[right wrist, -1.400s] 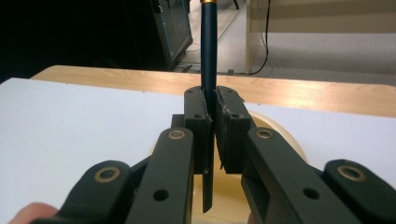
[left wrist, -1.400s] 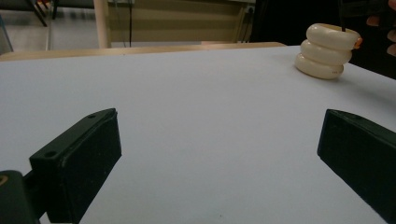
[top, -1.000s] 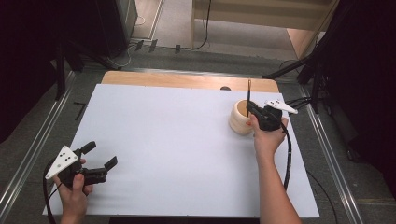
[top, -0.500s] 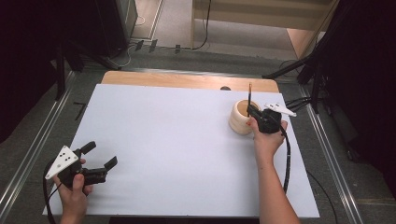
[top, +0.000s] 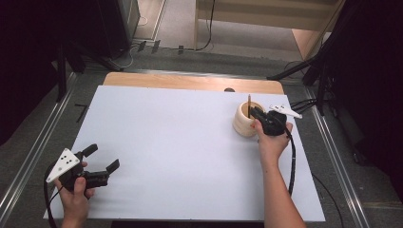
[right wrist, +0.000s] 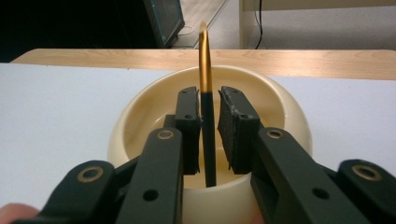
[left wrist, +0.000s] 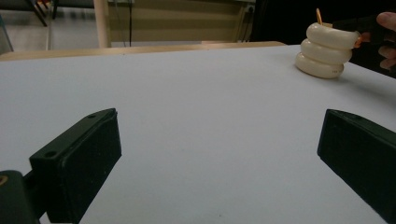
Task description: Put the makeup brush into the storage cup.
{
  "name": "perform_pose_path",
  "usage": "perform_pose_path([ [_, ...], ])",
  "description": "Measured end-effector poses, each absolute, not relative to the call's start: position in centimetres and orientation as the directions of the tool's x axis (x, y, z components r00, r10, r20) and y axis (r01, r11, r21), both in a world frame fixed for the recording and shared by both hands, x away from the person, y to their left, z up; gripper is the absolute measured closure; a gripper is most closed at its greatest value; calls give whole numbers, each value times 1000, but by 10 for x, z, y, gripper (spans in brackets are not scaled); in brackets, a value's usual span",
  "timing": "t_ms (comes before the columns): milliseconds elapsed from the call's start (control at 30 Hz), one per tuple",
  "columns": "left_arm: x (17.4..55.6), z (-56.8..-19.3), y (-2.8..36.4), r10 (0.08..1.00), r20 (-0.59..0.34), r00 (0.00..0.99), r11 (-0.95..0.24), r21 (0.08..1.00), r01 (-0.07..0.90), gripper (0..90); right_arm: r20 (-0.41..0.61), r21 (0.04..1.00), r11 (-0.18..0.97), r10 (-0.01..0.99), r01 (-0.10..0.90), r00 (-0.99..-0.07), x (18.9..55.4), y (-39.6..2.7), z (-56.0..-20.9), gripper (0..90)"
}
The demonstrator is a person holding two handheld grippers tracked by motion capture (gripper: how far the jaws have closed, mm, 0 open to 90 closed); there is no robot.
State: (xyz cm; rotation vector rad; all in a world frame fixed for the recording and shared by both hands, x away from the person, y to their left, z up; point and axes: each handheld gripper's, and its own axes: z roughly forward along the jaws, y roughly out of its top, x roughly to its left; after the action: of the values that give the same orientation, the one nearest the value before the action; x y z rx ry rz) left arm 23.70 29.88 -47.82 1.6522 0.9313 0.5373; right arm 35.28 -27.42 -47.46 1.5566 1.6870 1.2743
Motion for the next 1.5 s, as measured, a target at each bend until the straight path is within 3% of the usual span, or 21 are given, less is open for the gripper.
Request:
perform_pose_path([
  [367,237,-478,299,801,-119,586,-78,951,299,5,203,880,-70,949,469,-240,351,-272,-473,712],
  [900,237,-478,298,801,-118,587,-78,951,298,5,169,911,-44,946,409,-277,340,-272,-460,443],
  [1500,237,-478,298,800,-116,589,-82,951,298,5,162,925,-43,943,377,-290,319,-274,-456,283],
])
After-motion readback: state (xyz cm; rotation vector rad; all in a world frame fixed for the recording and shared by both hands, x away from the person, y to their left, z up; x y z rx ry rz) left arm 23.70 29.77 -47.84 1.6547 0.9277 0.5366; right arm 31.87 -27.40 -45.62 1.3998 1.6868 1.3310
